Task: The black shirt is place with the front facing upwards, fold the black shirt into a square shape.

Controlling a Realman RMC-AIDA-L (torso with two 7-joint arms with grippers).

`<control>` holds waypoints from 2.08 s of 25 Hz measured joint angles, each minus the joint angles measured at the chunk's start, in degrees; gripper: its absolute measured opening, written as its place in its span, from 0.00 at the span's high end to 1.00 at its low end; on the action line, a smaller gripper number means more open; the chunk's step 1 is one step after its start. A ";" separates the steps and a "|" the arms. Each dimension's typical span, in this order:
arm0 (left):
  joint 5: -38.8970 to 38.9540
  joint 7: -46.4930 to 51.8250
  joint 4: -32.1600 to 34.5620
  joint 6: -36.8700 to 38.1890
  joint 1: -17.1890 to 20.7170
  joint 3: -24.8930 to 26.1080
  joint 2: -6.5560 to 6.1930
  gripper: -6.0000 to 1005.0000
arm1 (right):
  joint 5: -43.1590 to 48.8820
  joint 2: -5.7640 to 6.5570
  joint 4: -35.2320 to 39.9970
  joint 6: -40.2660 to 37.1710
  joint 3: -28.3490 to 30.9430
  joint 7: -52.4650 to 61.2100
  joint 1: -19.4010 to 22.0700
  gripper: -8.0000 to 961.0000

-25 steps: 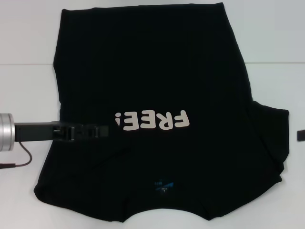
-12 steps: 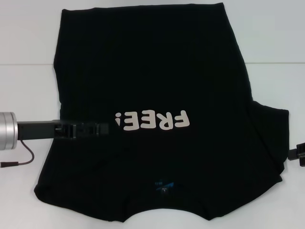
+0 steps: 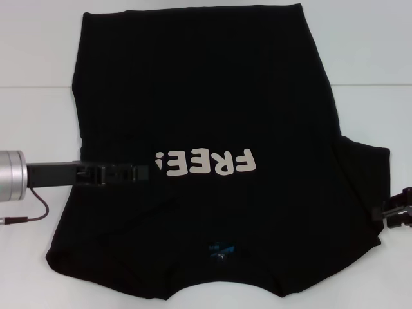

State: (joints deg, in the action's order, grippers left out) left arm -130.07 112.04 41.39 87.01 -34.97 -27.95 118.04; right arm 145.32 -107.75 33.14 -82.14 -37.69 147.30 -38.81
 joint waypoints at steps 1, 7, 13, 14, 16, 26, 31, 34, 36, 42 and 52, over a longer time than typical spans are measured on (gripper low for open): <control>0.00 0.08 0.00 -0.08 -0.01 0.02 0.00 0.47 | 0.35 -0.02 -0.40 0.42 -0.13 0.02 -0.27 0.52; 0.00 0.22 0.00 -0.29 0.04 0.00 0.00 0.47 | 2.86 -0.55 -0.84 1.55 -0.28 0.92 -1.15 0.53; -0.01 0.25 0.00 -0.32 -0.02 -0.01 0.00 0.47 | 2.86 -0.78 -0.63 2.15 -0.52 0.92 -1.41 0.75; 0.00 0.25 0.00 -0.36 -0.03 -0.01 0.00 0.47 | 2.87 -0.78 -0.62 2.20 -0.56 0.92 -1.46 0.79; -0.01 0.27 0.00 -0.48 -0.09 -0.01 0.00 0.47 | 2.87 -0.79 -0.63 2.23 -0.62 0.92 -1.55 0.82; 0.02 0.31 0.00 -0.54 -0.10 0.06 0.00 0.48 | 2.85 -0.43 1.06 3.21 -0.09 1.37 -0.83 0.96; 0.49 0.36 0.01 -0.39 0.16 1.08 0.00 0.48 | 2.85 0.99 1.79 6.05 0.59 2.10 -0.28 0.96; 1.86 0.37 0.01 0.00 0.57 1.87 -0.02 0.48 | 2.85 1.66 1.81 7.60 0.61 2.66 -0.23 0.96; 3.08 0.63 0.01 0.12 0.92 2.30 -0.07 0.48 | 2.85 2.04 1.86 8.28 0.63 3.05 -0.17 0.96; 6.70 1.76 0.03 0.36 1.91 4.24 -0.45 0.48 | 2.58 3.44 2.44 8.67 3.16 3.35 -0.46 0.96; 9.73 1.78 -0.05 1.64 2.09 5.39 -0.44 0.48 | 2.43 5.47 2.40 8.11 5.68 3.07 -1.47 0.96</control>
State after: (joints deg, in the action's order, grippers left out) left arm -120.34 113.82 41.34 88.66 -32.88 -22.55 117.59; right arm 147.75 -102.28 35.54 -74.03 -32.01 150.37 -40.28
